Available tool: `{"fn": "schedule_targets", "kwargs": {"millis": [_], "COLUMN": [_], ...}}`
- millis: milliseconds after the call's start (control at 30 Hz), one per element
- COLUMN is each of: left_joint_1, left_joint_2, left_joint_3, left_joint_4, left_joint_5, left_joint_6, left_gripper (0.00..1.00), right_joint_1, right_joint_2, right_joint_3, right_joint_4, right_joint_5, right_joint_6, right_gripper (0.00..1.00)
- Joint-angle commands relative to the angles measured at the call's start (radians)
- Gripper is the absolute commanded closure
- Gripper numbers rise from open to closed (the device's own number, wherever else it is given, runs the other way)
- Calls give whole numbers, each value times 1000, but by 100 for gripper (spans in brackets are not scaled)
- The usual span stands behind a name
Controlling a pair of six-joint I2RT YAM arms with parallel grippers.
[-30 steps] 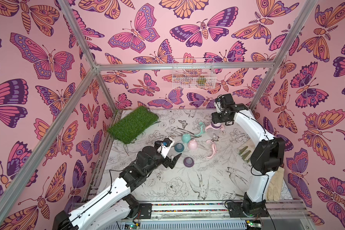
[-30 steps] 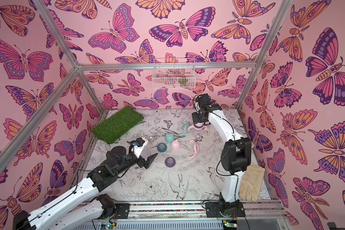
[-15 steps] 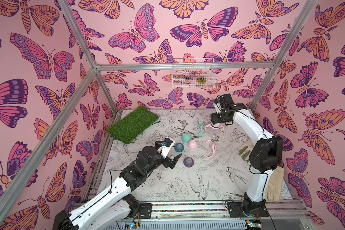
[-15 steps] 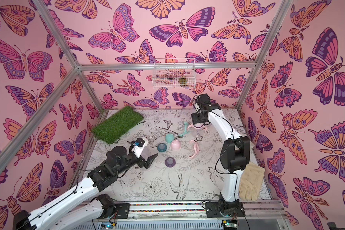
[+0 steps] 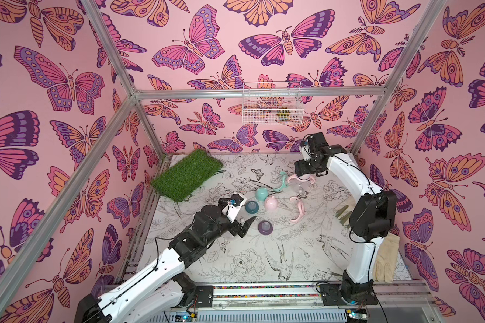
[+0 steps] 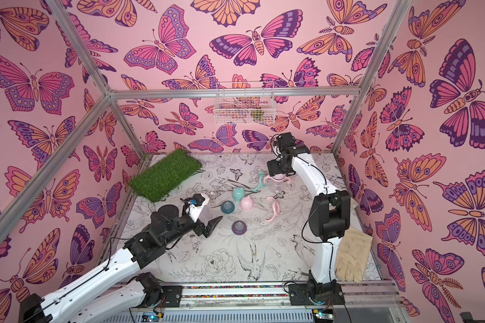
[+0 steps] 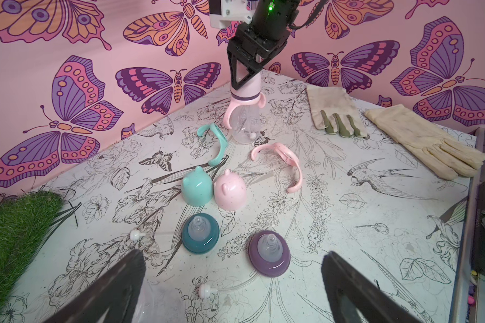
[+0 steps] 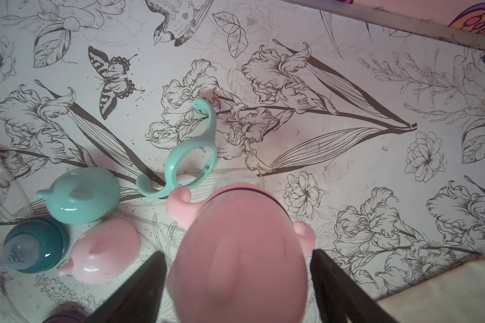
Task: Assemble the baby bottles
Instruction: Close the lid on the baby bottle.
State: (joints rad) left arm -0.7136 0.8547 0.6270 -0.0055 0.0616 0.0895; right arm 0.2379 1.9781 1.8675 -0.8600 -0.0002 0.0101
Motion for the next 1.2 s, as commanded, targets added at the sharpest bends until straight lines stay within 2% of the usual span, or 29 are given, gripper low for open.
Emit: {"fn": "schedule_targets", "kwargs": {"millis": [0, 200, 433, 633, 800, 1067, 1167], "left_joint_1": [3, 3, 3, 2, 3, 4, 5], "left_joint_2": [9, 43, 174, 383, 611, 897, 985], "left_joint_3": [21, 36, 111, 255, 400, 590, 667], "left_joint_4": [-13, 0, 150, 305, 415, 581, 591], "left_joint_5": [11, -30, -51, -61, -71, -39, -25], "left_joint_6": [9, -9, -41, -55, -77, -111, -114], "left_gripper": [0, 0, 0, 0, 0, 3, 4], "right_joint_1": [-6, -6, -30, -85, -103, -116, -115], "right_joint_2": [-39, -122, -196, -283, -312, -327, -336], "right_joint_3": [22, -54, -164, -335, -431, -497, -527], "right_joint_4": [0, 113, 236, 448, 587, 682, 726], "right_joint_5": [-43, -42, -44, -129, -138, -143, -125], "right_joint_6": [-19, -15, 12, 103, 148, 174, 186], "right_gripper": [15, 14, 13, 23, 34, 39, 42]}}
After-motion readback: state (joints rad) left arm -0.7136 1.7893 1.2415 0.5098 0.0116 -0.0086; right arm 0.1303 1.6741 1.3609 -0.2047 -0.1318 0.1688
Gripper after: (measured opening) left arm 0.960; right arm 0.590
